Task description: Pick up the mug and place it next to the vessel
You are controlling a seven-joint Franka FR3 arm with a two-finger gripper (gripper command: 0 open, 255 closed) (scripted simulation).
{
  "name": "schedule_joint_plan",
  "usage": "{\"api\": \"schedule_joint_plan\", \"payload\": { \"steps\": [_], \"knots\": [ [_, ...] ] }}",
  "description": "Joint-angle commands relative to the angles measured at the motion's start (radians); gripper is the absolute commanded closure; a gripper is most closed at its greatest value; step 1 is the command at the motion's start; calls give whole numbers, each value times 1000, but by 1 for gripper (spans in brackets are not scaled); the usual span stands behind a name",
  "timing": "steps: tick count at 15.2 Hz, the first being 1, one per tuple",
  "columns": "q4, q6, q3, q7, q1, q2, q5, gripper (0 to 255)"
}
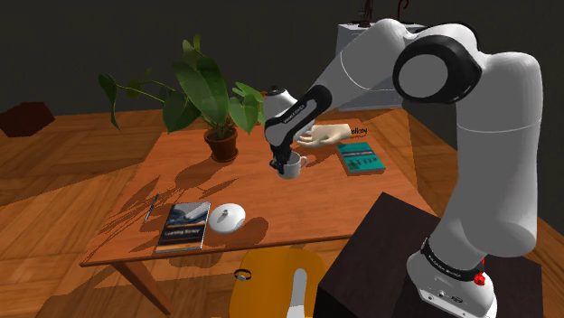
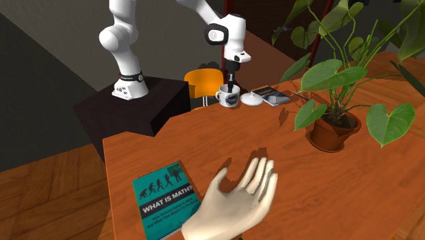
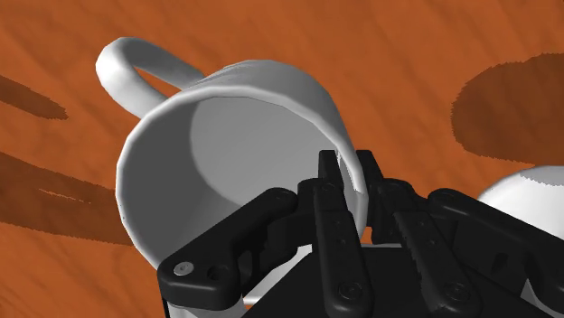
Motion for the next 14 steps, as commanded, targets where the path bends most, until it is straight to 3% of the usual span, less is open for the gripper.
{"api": "schedule_joint_plan", "payload": {
  "steps": [1,14],
  "knots": [
    [3,14,4,12,7,18,2,255],
    [7,145,18,5,-4,153,21,255]
  ]
}}
